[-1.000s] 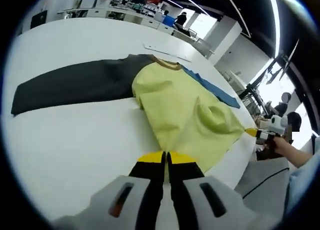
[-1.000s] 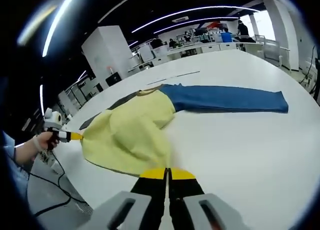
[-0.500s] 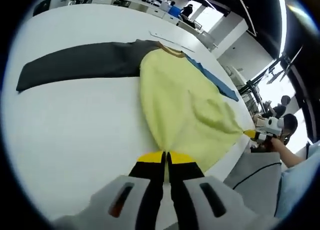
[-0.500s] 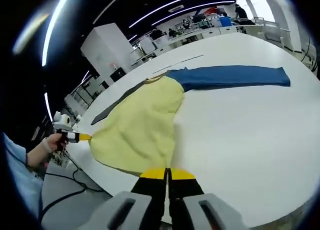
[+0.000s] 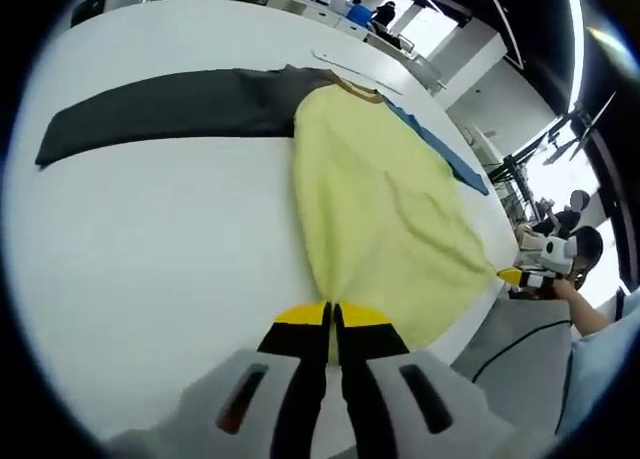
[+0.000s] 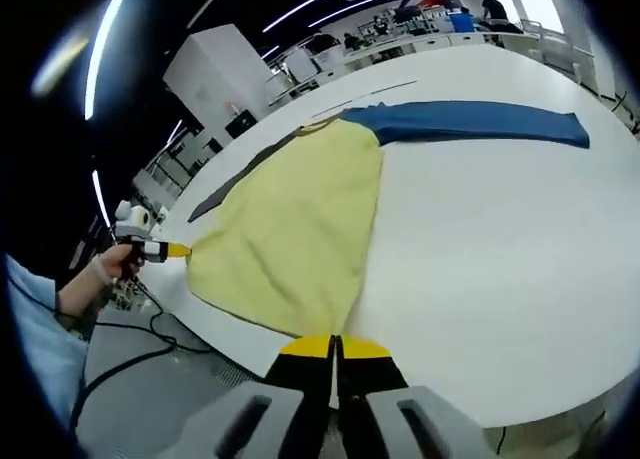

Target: Fold the garment on the visible template until the final outline fits inside the template.

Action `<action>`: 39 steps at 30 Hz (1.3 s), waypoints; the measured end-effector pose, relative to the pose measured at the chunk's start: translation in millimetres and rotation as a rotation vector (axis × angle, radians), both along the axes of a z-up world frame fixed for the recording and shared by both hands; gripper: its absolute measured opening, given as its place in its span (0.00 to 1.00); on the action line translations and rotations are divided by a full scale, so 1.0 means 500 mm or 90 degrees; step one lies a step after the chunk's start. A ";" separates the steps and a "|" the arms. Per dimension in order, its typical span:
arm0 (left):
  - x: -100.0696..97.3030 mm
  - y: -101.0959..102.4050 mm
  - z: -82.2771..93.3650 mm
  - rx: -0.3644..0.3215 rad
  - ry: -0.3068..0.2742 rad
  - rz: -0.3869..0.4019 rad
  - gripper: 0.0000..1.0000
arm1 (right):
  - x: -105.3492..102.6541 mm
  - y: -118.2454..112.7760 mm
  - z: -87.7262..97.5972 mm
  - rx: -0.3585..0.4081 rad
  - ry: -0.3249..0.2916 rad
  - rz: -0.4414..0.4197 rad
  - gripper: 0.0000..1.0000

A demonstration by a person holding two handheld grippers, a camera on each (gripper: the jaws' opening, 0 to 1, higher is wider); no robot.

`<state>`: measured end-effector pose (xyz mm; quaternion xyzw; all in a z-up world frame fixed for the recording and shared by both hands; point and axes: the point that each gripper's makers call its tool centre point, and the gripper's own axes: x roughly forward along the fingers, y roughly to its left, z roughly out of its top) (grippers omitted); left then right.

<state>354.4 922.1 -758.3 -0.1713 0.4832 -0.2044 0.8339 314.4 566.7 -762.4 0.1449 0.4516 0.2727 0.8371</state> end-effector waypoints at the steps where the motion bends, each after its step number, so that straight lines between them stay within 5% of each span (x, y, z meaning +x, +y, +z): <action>1: -0.001 0.000 -0.002 -0.001 -0.001 0.000 0.00 | 0.000 -0.001 -0.001 -0.002 0.000 -0.001 0.00; 8: 0.003 -0.003 0.010 -0.022 -0.037 0.001 0.03 | 0.001 -0.001 0.000 -0.002 0.000 0.001 0.00; 13: 0.011 0.004 0.028 -0.029 -0.078 0.008 0.26 | 0.002 0.000 0.002 0.001 -0.004 0.005 0.00; 17: -0.002 0.005 0.030 -0.034 -0.085 -0.013 0.34 | 0.012 0.004 0.025 0.013 -0.061 0.025 0.00; 19: -0.009 0.003 0.028 -0.041 -0.083 -0.020 0.35 | 0.018 0.001 0.037 0.017 -0.083 0.020 0.08; 24: -0.028 0.001 0.022 -0.027 -0.100 -0.058 0.47 | 0.035 0.004 0.067 0.023 -0.160 0.037 0.46; 30: -0.044 -0.002 0.018 -0.018 -0.111 -0.091 0.56 | 0.036 0.002 0.070 0.006 -0.180 0.058 0.63; 39: -0.063 -0.003 0.015 -0.014 -0.119 -0.129 0.53 | 0.048 -0.009 0.076 -0.013 -0.217 0.060 0.93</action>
